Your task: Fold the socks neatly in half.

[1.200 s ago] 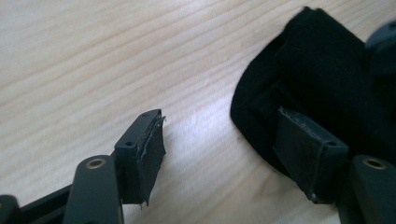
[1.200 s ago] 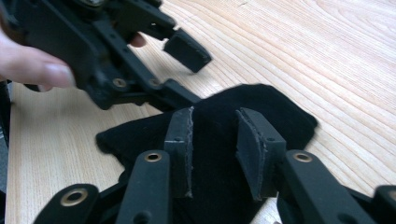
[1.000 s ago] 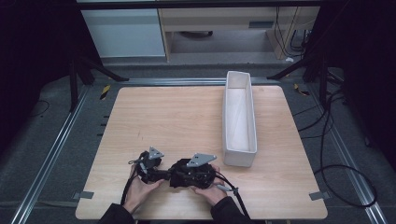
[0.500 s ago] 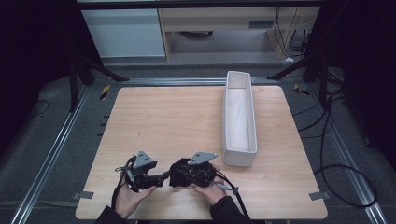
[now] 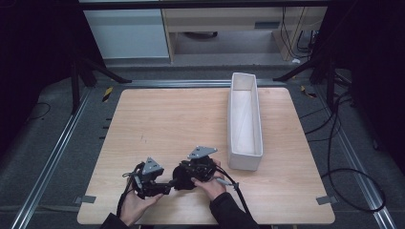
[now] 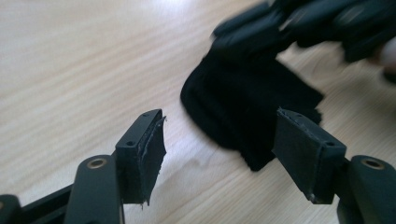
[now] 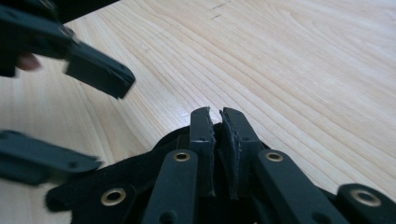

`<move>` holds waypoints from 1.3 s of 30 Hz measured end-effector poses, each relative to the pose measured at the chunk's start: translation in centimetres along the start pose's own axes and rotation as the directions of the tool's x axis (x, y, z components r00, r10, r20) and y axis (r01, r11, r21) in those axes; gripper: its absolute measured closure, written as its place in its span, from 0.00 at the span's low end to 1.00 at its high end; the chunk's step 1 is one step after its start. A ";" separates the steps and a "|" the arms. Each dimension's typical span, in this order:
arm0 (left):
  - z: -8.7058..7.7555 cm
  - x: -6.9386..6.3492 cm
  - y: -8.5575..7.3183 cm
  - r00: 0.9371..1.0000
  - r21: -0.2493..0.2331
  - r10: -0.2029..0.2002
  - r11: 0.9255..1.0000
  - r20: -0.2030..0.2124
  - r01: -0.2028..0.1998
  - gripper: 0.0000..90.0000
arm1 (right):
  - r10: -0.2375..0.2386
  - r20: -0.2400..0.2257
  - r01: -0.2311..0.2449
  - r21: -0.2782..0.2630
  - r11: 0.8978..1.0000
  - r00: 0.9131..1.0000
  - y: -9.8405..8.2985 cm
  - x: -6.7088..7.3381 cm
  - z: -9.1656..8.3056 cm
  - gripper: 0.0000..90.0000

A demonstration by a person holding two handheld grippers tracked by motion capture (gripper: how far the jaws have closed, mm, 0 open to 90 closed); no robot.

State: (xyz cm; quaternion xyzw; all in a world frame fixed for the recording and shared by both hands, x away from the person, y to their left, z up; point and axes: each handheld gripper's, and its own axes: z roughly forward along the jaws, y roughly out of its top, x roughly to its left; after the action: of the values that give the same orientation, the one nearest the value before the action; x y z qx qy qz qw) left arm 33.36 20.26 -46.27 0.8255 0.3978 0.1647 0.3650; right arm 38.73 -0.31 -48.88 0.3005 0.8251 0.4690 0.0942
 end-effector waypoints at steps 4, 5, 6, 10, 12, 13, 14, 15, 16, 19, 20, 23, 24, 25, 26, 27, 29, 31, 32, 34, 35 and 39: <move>-0.1 -0.3 0.8 1.000 -0.024 0.002 1.000 -0.004 -0.002 0.36 | -0.006 0.005 0.006 0.010 1.000 1.000 -0.1 0.2 0.8 0.93; 0.0 -0.4 1.0 1.000 -0.025 0.009 1.000 -0.010 -0.009 0.36 | -0.010 0.004 0.010 0.012 1.000 1.000 -0.1 0.2 0.9 0.93; 0.0 -0.4 1.1 1.000 -0.024 0.013 1.000 -0.018 -0.013 0.36 | -0.013 0.004 0.013 0.014 1.000 1.000 -0.2 0.2 0.9 0.93; -0.1 -0.5 1.6 1.000 -0.047 0.005 0.999 -0.017 -0.005 0.37 | -0.010 -0.004 0.010 0.013 1.000 1.000 -0.2 0.2 1.0 0.94; 0.0 -0.7 1.6 1.000 -0.054 0.009 0.998 -0.016 -0.010 0.37 | -0.010 -0.013 0.010 0.011 1.000 1.000 -0.2 0.2 1.1 0.94; 0.2 -0.7 1.6 1.000 -0.046 0.018 0.999 -0.014 -0.019 0.37 | -0.009 -0.017 0.009 0.011 1.000 1.000 -0.2 0.2 1.1 0.94; 0.6 -0.8 1.4 1.000 -0.028 0.027 0.999 -0.009 -0.028 0.37 | -0.009 -0.019 0.009 0.010 1.000 1.000 -0.2 0.2 1.1 0.94; 0.8 -0.8 1.2 1.000 -0.016 0.028 0.999 -0.007 -0.028 0.37 | -0.007 -0.022 0.007 0.011 1.000 1.000 -0.2 0.1 1.1 0.94; 1.2 -0.8 0.9 1.000 0.005 0.031 1.000 -0.003 -0.031 0.37 | -0.005 -0.025 0.005 0.012 1.000 1.000 -0.2 0.1 1.0 0.94; 1.9 -0.9 0.3 0.999 0.040 0.051 0.998 -0.011 -0.050 0.38 | -0.009 -0.027 0.009 0.012 1.000 1.000 -0.3 0.0 1.0 0.95; 2.0 -0.8 0.3 0.999 0.044 0.048 0.998 -0.008 -0.047 0.37 | -0.012 -0.026 0.012 0.012 1.000 1.000 -0.3 0.0 1.1 0.95; 2.1 -0.4 0.1 0.999 0.048 0.042 0.998 0.001 -0.042 0.37 | -0.026 -0.017 0.027 0.019 0.999 1.000 -0.4 0.1 1.3 0.95; 2.1 -0.2 -0.1 0.999 0.044 0.032 0.999 0.007 -0.032 0.37 | -0.030 -0.017 0.031 0.019 0.999 0.999 -0.4 0.1 1.3 0.96; 2.1 -0.1 -0.2 1.000 0.045 0.025 0.999 0.012 -0.026 0.37 | -0.024 -0.018 0.024 0.017 1.000 1.000 -0.4 0.1 1.4 0.95; 2.1 -0.1 -0.3 1.000 0.043 0.025 0.999 0.012 -0.025 0.37 | -0.021 -0.018 0.021 0.016 1.000 1.000 -0.5 0.1 1.4 0.96; 2.1 -0.1 -0.3 1.000 0.041 0.027 0.999 0.015 -0.028 0.37 | -0.019 -0.018 0.019 0.017 1.000 1.000 -0.4 0.1 1.4 0.95; 2.2 -0.1 -0.3 0.999 0.044 0.029 0.999 0.017 -0.030 0.37 | -0.018 -0.020 0.018 0.010 1.000 1.000 -0.3 0.2 1.2 0.92; 2.2 -0.1 -0.4 0.999 0.045 0.029 0.999 0.020 -0.030 0.37 | -0.002 -0.028 0.002 -0.013 1.000 1.000 0.0 0.2 0.7 0.88; 2.2 -0.2 -0.4 0.999 0.046 0.029 0.998 0.017 -0.030 0.37 | -0.003 -0.031 0.002 -0.038 0.999 1.000 0.3 0.1 0.0 0.85; 2.1 -0.2 -0.5 0.999 0.045 0.029 0.999 0.017 -0.030 0.37 | 0.004 -0.020 -0.005 -0.056 0.998 1.000 0.6 0.0 -1.0 0.82; 2.1 -0.1 -0.6 0.999 0.045 0.029 0.999 0.015 -0.030 0.37 | 0.009 -0.014 -0.009 -0.064 0.998 1.000 0.7 -0.1 -1.6 0.81; 2.0 0.0 -0.8 1.000 0.040 0.018 0.999 0.023 -0.018 0.37 | 0.028 0.005 -0.028 -0.058 0.998 1.000 0.4 -0.6 -3.6 0.72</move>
State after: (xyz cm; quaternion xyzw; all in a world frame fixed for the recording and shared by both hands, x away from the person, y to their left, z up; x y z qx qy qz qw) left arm 34.11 19.67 -48.23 0.8381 0.3894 0.1504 0.3512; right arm 37.82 -3.12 -46.63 0.3106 0.8066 0.4931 0.0987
